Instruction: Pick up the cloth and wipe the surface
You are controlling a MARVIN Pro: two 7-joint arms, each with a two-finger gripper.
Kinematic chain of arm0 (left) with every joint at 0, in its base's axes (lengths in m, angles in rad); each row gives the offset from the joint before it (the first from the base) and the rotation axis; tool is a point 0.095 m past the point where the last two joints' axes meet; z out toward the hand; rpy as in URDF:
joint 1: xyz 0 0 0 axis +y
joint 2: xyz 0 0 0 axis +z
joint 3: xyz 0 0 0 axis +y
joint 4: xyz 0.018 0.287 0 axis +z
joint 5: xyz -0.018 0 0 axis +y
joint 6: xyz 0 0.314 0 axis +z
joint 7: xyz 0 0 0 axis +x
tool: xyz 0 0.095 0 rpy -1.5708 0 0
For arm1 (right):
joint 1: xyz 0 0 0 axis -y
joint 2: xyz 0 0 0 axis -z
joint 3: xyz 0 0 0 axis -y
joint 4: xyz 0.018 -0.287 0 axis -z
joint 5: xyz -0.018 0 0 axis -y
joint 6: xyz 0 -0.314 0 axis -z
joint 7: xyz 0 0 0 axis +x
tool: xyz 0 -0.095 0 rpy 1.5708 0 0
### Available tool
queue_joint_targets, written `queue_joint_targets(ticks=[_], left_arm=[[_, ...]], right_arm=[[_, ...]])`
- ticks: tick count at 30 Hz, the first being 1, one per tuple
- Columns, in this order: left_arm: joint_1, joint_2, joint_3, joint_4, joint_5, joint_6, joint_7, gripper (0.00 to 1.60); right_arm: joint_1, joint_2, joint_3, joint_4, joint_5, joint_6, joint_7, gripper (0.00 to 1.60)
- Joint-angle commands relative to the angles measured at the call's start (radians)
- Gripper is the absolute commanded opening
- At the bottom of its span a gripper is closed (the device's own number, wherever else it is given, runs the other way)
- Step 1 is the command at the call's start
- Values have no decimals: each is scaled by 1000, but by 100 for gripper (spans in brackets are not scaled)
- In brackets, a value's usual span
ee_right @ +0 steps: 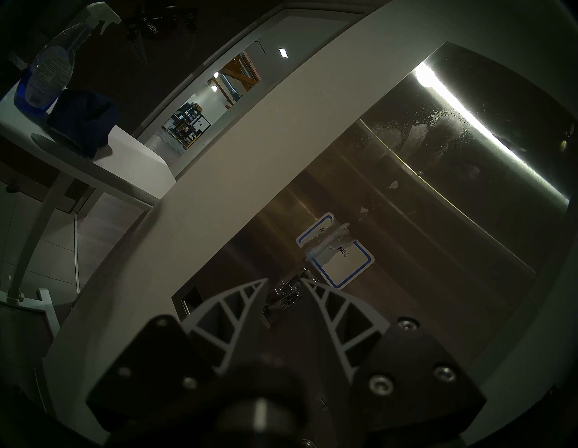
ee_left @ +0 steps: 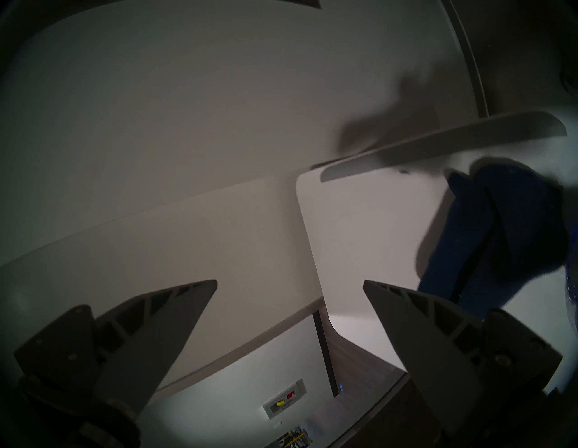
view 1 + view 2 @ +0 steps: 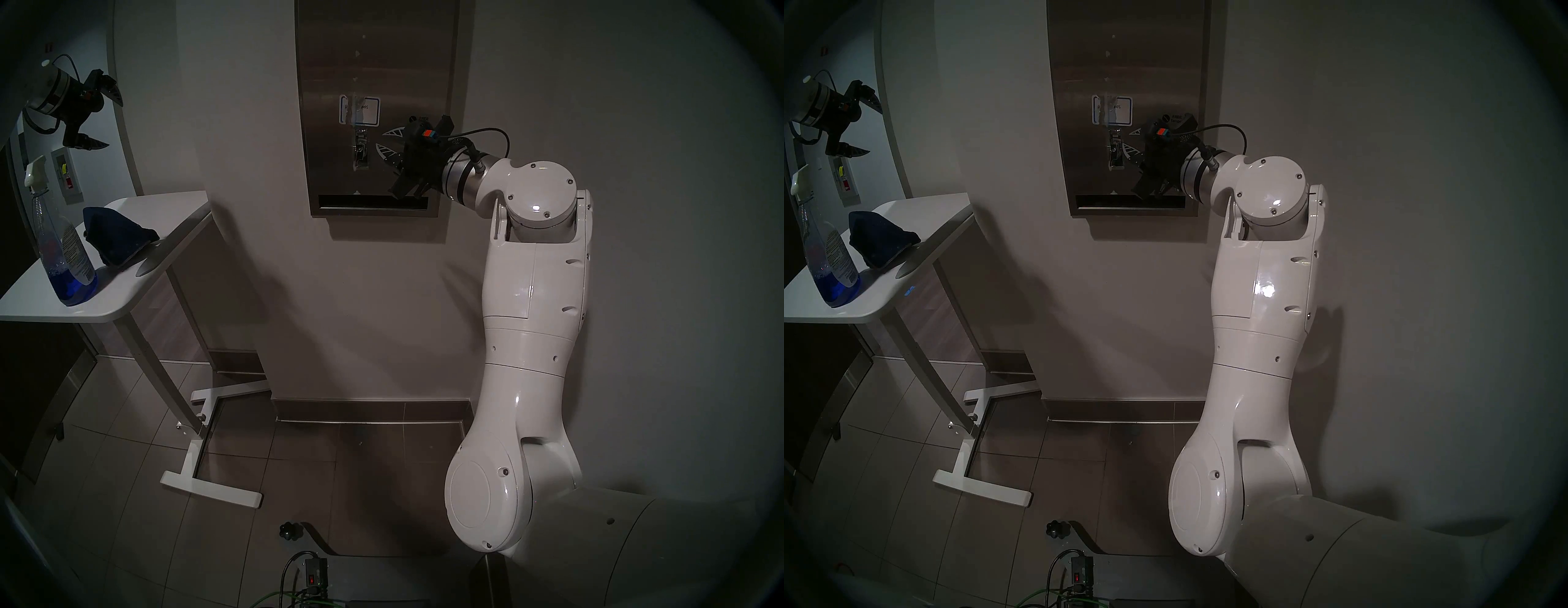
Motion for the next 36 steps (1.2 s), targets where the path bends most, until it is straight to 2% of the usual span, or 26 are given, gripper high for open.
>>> queue_joint_targets(ticks=[1, 8, 11, 12, 14, 17, 19, 20, 22, 27, 28, 36], left_arm=[[-12, -115, -89, 21, -106, 55, 98, 160], [-1, -171, -161, 13, -204, 104, 171, 160], [8, -222, -200, 23, -253, 134, 202, 160], [13, -216, -205, 14, -265, 139, 204, 160], [23, -255, -230, 20, -297, 155, 219, 160], [45, -277, -255, 13, -341, 176, 232, 160], [58, -314, -276, 21, -369, 194, 239, 160], [58, -314, -276, 21, -369, 194, 239, 160], [80, -334, -295, 17, -405, 215, 248, 160], [107, -379, -319, 20, -444, 245, 257, 160], [122, -403, -330, 24, -460, 261, 261, 160], [183, -454, -361, 31, -509, 316, 276, 160]], right_arm=[[38, -4, 3, -22, 0, 1, -19, 77], [39, -7, 8, -21, 1, 2, -25, 79], [44, -10, 12, -22, 1, 4, -31, 85], [46, -10, 13, -22, 1, 4, -34, 87], [51, -13, 17, -24, 1, 6, -40, 96], [59, -16, 22, -25, 1, 8, -51, 108], [63, -18, 27, -26, 1, 9, -58, 123], [63, -18, 27, -26, 1, 9, -58, 123], [68, -22, 33, -28, 2, 11, -67, 158], [70, -27, 41, -31, 4, 16, -79, 160], [70, -31, 46, -34, 6, 17, -86, 160], [66, -38, 66, -39, 7, 23, -116, 160]])
